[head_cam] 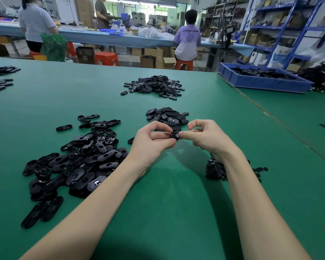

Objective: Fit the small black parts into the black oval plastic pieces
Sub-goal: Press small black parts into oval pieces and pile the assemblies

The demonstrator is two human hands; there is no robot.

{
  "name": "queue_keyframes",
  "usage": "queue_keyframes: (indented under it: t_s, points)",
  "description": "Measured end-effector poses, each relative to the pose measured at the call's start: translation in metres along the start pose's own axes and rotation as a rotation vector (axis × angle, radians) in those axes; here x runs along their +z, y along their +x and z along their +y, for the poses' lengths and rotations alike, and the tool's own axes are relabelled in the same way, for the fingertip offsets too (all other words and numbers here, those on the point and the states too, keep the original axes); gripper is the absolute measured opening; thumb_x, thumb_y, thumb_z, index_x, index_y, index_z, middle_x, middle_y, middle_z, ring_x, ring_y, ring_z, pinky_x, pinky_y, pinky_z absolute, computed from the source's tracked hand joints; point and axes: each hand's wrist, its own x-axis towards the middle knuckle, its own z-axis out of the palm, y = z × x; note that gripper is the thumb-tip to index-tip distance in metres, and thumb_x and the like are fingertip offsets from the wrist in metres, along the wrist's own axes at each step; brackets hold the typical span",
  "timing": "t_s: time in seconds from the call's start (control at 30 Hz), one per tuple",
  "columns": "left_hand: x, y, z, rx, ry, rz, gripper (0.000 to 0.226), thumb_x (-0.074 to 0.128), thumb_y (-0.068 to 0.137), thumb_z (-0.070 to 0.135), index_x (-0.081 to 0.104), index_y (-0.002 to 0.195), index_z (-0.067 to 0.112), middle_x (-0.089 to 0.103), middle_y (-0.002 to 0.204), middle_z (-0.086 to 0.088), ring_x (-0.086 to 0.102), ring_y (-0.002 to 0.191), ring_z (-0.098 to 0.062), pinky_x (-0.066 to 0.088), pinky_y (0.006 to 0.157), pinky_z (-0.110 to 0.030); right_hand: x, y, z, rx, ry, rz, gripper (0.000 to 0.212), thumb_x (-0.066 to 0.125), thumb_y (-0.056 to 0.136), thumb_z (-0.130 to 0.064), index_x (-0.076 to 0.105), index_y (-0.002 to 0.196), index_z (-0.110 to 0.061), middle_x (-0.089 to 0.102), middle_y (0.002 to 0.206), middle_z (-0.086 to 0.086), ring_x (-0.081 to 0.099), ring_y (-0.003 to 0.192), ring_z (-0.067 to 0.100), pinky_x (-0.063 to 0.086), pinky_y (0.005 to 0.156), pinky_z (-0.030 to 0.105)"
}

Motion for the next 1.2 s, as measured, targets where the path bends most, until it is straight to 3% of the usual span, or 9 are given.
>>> queue_keyframes:
  t_s: [0.23,0.33,0.43,0.53,0.67,0.73,0.83,1.03,1.2]
  points:
    - [0.0,-0.001,0.001,0.007,0.026,0.023,0.024,0.079,0.08,-0.002,0.067,0.091,0.016,0.078,0.086,-0.005,0.072,0.074,-0.009,0.054,0.071,-0.014,0.005,0.0,-0.004,-0.027,-0.14,0.079,0.017,0.084,0.081,-0.027,0.069,0.076,-0.022,0.064,0.066,-0.008,0.044,0.042,-0.001,0.039,0.059,0.025]
    - [0.0,-0.001,0.0,0.002,0.009,0.012,0.024,0.078,0.081,-0.002,0.067,0.092,0.016,0.079,0.087,-0.005,0.072,0.077,-0.011,0.054,0.074,-0.017,0.003,-0.001,-0.003,-0.014,-0.115,0.059,0.019,0.086,0.08,-0.031,0.069,0.081,-0.023,0.068,0.071,-0.007,0.042,0.041,0.002,0.038,0.054,0.023]
    - [0.0,0.0,0.001,-0.021,-0.033,-0.006,0.024,0.076,0.083,-0.002,0.066,0.096,0.015,0.079,0.091,-0.006,0.075,0.084,-0.016,0.055,0.081,-0.021,-0.001,-0.003,-0.001,0.022,-0.059,0.052,0.023,0.087,0.078,-0.037,0.07,0.086,-0.024,0.069,0.069,-0.013,0.041,0.041,0.004,0.034,0.043,0.013]
    - [-0.001,0.002,0.0,-0.071,-0.125,-0.01,0.025,0.073,0.084,-0.004,0.065,0.099,0.014,0.078,0.094,-0.011,0.075,0.092,-0.025,0.057,0.09,-0.028,-0.001,-0.006,0.002,0.084,-0.005,0.025,0.026,0.086,0.075,-0.048,0.076,0.088,-0.027,0.072,0.072,-0.015,0.044,0.046,0.005,0.031,0.041,0.014]
    - [-0.002,0.004,-0.002,-0.11,-0.109,0.029,0.024,0.074,0.082,-0.003,0.065,0.095,0.016,0.077,0.09,-0.013,0.069,0.081,-0.023,0.057,0.075,-0.025,0.004,-0.009,0.003,0.098,0.067,-0.05,0.021,0.085,0.073,-0.052,0.077,0.08,-0.033,0.076,0.083,-0.01,0.043,0.047,0.006,0.029,0.043,0.015]
    - [-0.002,0.004,-0.004,-0.131,-0.075,0.052,0.023,0.074,0.08,0.0,0.065,0.093,0.016,0.075,0.083,-0.01,0.065,0.075,-0.02,0.057,0.079,-0.029,0.006,-0.009,0.002,0.086,0.048,-0.077,0.02,0.085,0.073,-0.052,0.075,0.075,-0.035,0.075,0.082,-0.01,0.043,0.048,0.005,0.03,0.045,0.015]
    - [-0.002,0.004,-0.006,-0.162,-0.077,0.065,0.022,0.072,0.08,0.0,0.063,0.092,0.016,0.071,0.075,-0.007,0.062,0.067,-0.017,0.054,0.088,-0.032,0.007,-0.009,0.001,0.043,-0.01,-0.09,0.014,0.084,0.077,-0.047,0.075,0.075,-0.036,0.075,0.08,-0.01,0.042,0.049,0.006,0.033,0.046,0.014]
    - [-0.002,0.004,-0.007,-0.193,-0.108,0.065,0.022,0.069,0.082,-0.005,0.062,0.09,0.014,0.069,0.071,-0.007,0.063,0.063,-0.017,0.056,0.072,-0.019,0.008,-0.004,0.002,0.026,-0.078,-0.078,0.012,0.082,0.079,-0.026,0.075,0.07,-0.028,0.067,0.072,-0.004,0.041,0.045,0.004,0.034,0.043,0.01]
    - [-0.003,0.004,-0.009,-0.189,-0.08,0.072,0.022,0.075,0.081,-0.001,0.064,0.092,0.014,0.076,0.081,-0.008,0.068,0.068,-0.017,0.057,0.085,-0.027,0.009,-0.002,0.004,0.029,-0.117,-0.024,0.011,0.083,0.077,-0.026,0.074,0.07,-0.024,0.059,0.064,-0.007,0.042,0.047,0.004,0.037,0.054,0.02]
